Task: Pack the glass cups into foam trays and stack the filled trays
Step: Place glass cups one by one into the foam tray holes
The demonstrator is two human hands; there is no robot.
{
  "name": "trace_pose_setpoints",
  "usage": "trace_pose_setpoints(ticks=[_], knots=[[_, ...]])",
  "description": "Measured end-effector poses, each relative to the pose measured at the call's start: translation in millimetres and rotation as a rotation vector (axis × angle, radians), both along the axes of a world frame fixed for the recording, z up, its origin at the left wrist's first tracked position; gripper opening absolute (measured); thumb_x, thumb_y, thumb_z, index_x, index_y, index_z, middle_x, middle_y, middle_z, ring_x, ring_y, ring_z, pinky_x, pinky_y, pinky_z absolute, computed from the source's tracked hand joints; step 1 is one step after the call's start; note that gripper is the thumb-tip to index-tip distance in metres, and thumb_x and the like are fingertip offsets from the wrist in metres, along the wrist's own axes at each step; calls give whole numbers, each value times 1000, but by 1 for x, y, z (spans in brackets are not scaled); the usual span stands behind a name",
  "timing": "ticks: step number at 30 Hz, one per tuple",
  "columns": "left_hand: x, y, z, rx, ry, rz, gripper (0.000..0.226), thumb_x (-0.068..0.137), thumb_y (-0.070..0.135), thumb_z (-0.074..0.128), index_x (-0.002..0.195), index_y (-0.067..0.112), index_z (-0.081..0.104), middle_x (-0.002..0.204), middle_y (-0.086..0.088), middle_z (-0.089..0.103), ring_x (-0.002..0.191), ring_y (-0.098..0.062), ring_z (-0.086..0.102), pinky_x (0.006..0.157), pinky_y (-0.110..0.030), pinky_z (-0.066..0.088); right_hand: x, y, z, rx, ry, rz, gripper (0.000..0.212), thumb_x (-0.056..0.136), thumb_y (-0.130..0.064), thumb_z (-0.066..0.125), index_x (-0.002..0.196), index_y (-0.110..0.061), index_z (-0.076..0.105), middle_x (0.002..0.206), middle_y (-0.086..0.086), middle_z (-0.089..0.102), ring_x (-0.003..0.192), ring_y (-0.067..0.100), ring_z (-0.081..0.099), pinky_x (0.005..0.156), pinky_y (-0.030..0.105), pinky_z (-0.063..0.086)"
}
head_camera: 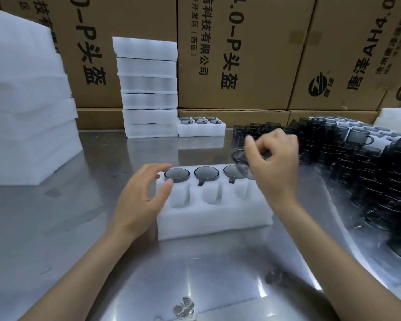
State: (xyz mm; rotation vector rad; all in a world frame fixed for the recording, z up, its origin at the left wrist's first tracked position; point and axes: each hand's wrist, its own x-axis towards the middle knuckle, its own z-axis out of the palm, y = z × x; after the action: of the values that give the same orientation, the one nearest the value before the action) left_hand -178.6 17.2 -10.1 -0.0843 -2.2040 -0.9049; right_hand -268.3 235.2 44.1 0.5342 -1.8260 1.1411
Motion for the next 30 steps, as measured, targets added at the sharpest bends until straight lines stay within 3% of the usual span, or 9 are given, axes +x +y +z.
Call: trace_pose_setpoints(ticks=[5, 11, 14, 16, 18, 20, 24, 27, 30], knots=[[10, 14, 8, -61, 54, -97, 35, 81, 49, 55, 110, 31, 61, 100, 15, 63, 95, -6, 59, 84, -21, 45, 19, -50, 0, 155, -126, 170, 34, 83, -19, 65, 53, -16, 50, 87, -4, 57, 92, 15, 43, 74, 7, 29], [6, 20, 7, 77, 43, -127, 23, 92, 32, 51, 104, 23, 69, 93, 17, 70, 89, -4, 65, 81, -24, 49, 28, -67, -17, 281, -302, 293, 36, 87, -36, 61, 56, -20, 51, 98, -11, 63, 96, 12, 50, 76, 21, 32], [1, 15, 4, 182, 42, -144, 19, 97, 17, 52, 98, 26, 69, 90, 20, 71, 83, 3, 64, 76, -13, 47, 26, -56, -11, 294, -377, 485, 21, 88, -35, 63, 71, -22, 63, 103, -10, 64, 99, 4, 51, 85, 16, 32], [-2, 13, 3, 251, 33, -144, 25, 96, 12, 52, 92, 30, 68, 84, 24, 70, 77, 5, 63, 73, -8, 43, 23, -45, -8, 266, -532, 690, 9, 88, -26, 65, 97, -24, 64, 112, -10, 61, 103, 9, 54, 91, 18, 37], [-5, 10, 2, 318, 16, -136, 28, 96, 12, 50, 88, 33, 67, 80, 25, 70, 74, 6, 62, 72, -8, 43, 19, -36, -9, 294, -692, 846, 46, 83, -26, 68, 125, -28, 50, 121, -11, 57, 108, 10, 53, 93, 23, 42], [-7, 7, 2, 354, 2, -137, 28, 96, 12, 50, 90, 32, 69, 82, 25, 70, 76, 8, 62, 73, -9, 44, 19, -32, -9, 350, -739, 927, 66, 75, -30, 67, 136, -31, 41, 121, -12, 57, 107, 7, 53, 89, 18, 43], [-5, 6, 2, 356, -43, -179, 28, 95, 10, 53, 99, 32, 69, 95, 22, 71, 91, 6, 64, 80, -11, 46, 27, -42, -15, 383, -613, 861, 50, 77, -26, 76, 122, -36, 56, 116, -11, 57, 94, 5, 52, 78, 25, 51], [-4, 5, 3, 347, -60, -173, 23, 93, 17, 56, 105, 32, 67, 105, 11, 71, 98, -1, 64, 84, -17, 48, 35, -52, -25, 328, -485, 710, 43, 67, -43, 78, 105, -41, 57, 103, -17, 53, 90, -1, 51, 72, 21, 50], [-1, 4, 6, 391, -44, -162, 25, 95, 14, 51, 103, 32, 67, 107, 5, 71, 101, -4, 63, 88, -20, 47, 41, -59, -32, 292, -401, 547, 52, 60, -57, 76, 100, -39, 50, 98, -21, 49, 89, -2, 50, 68, 17, 45]])
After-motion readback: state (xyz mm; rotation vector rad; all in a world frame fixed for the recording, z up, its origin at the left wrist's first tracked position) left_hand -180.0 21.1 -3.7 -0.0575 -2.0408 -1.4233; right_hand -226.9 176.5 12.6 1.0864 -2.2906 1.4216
